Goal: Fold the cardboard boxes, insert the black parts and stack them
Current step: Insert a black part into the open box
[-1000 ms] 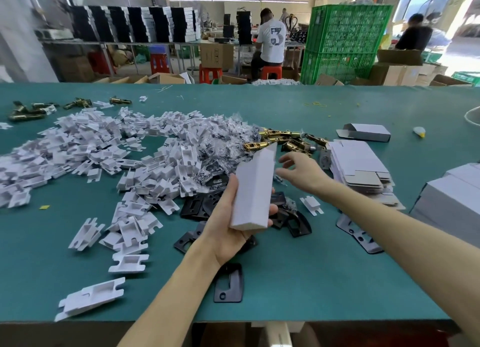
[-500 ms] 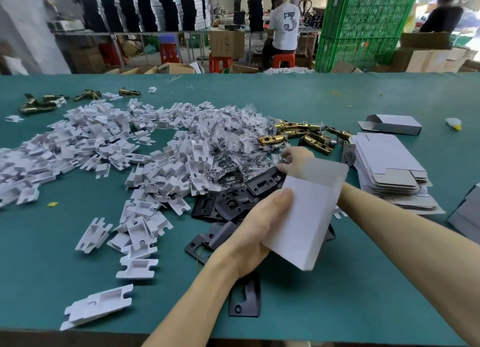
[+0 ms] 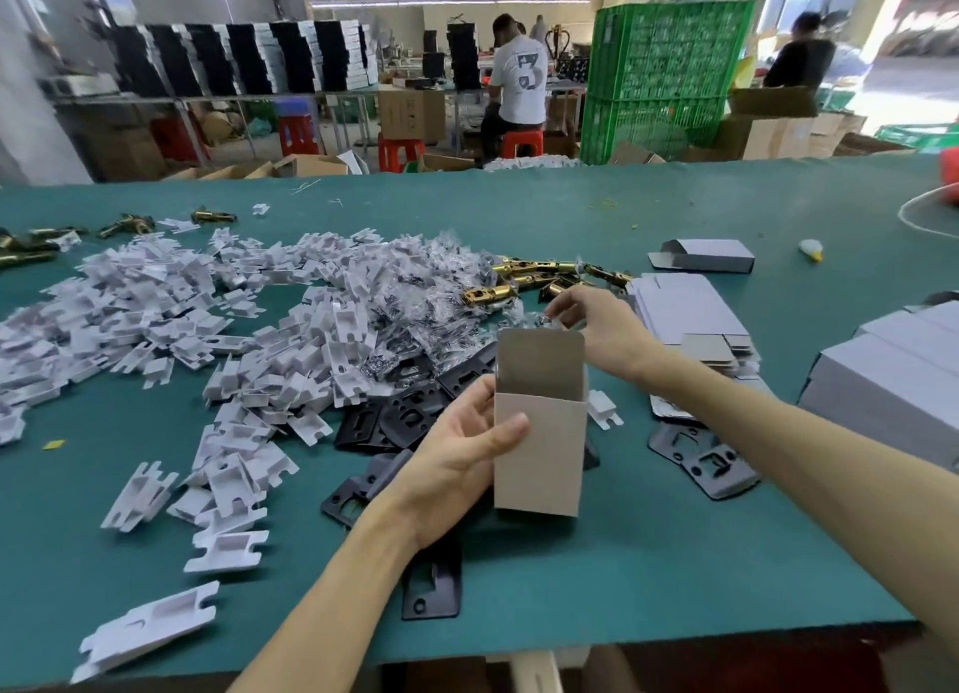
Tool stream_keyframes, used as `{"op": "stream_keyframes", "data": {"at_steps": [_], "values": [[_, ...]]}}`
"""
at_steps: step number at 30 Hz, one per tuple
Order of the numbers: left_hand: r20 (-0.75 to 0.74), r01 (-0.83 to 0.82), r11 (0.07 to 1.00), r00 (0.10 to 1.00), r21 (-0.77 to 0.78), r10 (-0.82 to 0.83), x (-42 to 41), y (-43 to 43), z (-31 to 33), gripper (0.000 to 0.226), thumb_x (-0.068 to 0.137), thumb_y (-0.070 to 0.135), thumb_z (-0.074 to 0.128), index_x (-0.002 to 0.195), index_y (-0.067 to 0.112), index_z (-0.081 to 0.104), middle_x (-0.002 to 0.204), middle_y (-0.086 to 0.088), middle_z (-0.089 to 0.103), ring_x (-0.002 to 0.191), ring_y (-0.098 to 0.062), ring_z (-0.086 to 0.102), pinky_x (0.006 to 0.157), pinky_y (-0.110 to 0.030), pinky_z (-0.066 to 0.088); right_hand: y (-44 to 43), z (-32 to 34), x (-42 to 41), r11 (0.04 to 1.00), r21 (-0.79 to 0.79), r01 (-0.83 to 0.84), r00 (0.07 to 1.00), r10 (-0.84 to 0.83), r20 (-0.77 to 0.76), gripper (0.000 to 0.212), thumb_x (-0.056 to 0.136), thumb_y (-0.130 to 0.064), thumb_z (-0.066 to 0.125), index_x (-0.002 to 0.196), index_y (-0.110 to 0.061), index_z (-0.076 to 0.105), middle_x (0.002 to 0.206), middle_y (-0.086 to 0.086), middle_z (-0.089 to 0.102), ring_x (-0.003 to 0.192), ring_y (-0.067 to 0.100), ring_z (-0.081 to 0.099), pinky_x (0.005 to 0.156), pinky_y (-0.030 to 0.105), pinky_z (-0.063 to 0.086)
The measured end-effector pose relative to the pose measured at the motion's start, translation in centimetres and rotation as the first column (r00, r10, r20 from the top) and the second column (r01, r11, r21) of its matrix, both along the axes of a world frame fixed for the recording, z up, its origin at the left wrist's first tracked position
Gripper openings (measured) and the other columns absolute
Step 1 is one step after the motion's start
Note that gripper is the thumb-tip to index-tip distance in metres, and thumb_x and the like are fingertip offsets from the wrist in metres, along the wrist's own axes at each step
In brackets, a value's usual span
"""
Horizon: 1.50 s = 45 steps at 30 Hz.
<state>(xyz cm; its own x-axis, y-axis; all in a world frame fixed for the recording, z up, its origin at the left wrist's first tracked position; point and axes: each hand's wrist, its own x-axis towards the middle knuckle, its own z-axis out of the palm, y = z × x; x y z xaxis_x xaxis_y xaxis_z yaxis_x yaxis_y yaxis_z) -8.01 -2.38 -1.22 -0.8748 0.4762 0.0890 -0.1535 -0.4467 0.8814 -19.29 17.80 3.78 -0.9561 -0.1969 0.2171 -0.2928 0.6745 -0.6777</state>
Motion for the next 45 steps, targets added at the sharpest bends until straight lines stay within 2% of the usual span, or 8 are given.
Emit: {"op": "stream_keyframes", "data": {"at_steps": [3,11,19,25,30,34,41,45], "values": [[-0.029,0.029,1.000,0.999,0.006,-0.029,0.2,0.0,0.2,0.091,0.070,0.018,0.093,0.146,-0.001,0.046,0.140,-0.031,0.058,0.123,-0.033,0.059,0.103,-0.041,0.054,1.0,0.7,1.9,0.993,-0.109,-0.042,0.998,0.046,0.035,0.027,0.086,-0.018,0.080,0.106,-0.018,0.063,0.090,-0.001,0.064,0.071,0.009,0.065,0.054,0.013,0.047],[-0.076,0.088,0.980,0.992,-0.180,-0.103,0.3,-0.4,-0.3,0.055,0.074,0.011,0.091,0.124,0.025,0.073,0.123,-0.006,0.074,0.116,-0.018,0.069,0.094,-0.032,0.056,2.0,0.1,4.8,0.995,-0.074,-0.071,0.994,0.076,0.080,0.031,0.088,-0.014,0.077,0.115,-0.016,0.063,0.101,0.000,0.063,0.059,0.001,0.064,0.052,0.017,0.049],[-0.127,0.146,0.958,0.975,-0.247,-0.181,0.3,-1.0,-0.3,0.054,0.083,0.008,0.083,0.134,0.020,0.068,0.129,-0.001,0.072,0.121,-0.014,0.066,0.099,-0.026,0.051,2.0,-0.6,6.1,0.993,-0.106,-0.052,0.991,0.065,0.120,0.032,0.088,-0.015,0.077,0.118,-0.017,0.064,0.108,0.000,0.063,0.068,0.021,0.070,0.063,0.032,0.062],[-0.051,0.034,0.983,0.998,-0.183,-0.044,0.1,-0.4,-0.5,0.046,0.080,0.012,0.082,0.124,0.018,0.074,0.123,-0.008,0.073,0.116,-0.020,0.067,0.095,-0.030,0.054,1.6,-0.9,6.3,0.983,-0.176,-0.041,0.984,0.070,0.163,0.025,0.088,-0.008,0.070,0.113,-0.008,0.066,0.104,0.006,0.066,0.065,0.021,0.071,0.063,0.030,0.060],[0.047,-0.065,0.991,0.996,-0.114,0.070,0.1,-0.4,0.0,0.077,0.066,0.031,0.098,0.132,0.005,0.066,0.126,-0.017,0.071,0.112,-0.028,0.070,0.090,-0.035,0.058,1.3,-0.3,6.7,0.926,-0.378,0.007,0.986,0.057,0.158,0.024,0.091,-0.016,0.074,0.109,-0.002,0.066,0.100,0.012,0.071,0.080,0.018,0.075,0.067,0.029,0.062],[0.058,-0.055,0.988,0.996,-0.144,0.064,0.1,-0.3,0.0,0.073,0.075,0.027,0.092,0.137,0.005,0.062,0.135,-0.019,0.067,0.119,-0.033,0.067,0.093,-0.041,0.058,1.2,2.2,7.4,0.847,-0.532,0.000,1.000,0.008,0.013,0.023,0.092,-0.010,0.072,0.113,-0.005,0.064,0.100,0.017,0.073,0.088,0.029,0.074,0.073,0.034,0.061],[-0.058,0.057,0.966,0.996,-0.251,-0.074,0.4,-0.2,-0.5,0.047,0.082,0.006,0.078,0.129,0.008,0.070,0.133,-0.023,0.067,0.122,-0.032,0.065,0.106,-0.045,0.053,-1.1,6.3,10.0,0.924,-0.320,-0.208,0.922,0.076,-0.380,0.014,0.087,-0.010,0.079,0.099,-0.008,0.073,0.090,0.000,0.076,0.083,0.018,0.072,0.082,0.035,0.059],[-0.078,0.101,0.934,0.988,-0.341,-0.135,0.8,-0.3,-0.2,0.054,0.078,0.001,0.077,0.131,0.001,0.065,0.137,-0.027,0.063,0.126,-0.035,0.061,0.112,-0.050,0.045,-1.3,6.0,11.2,0.933,-0.276,-0.233,0.921,0.121,-0.370,0.013,0.087,-0.012,0.079,0.097,-0.008,0.071,0.088,-0.002,0.075,0.081,0.021,0.071,0.080,0.044,0.058]]}}
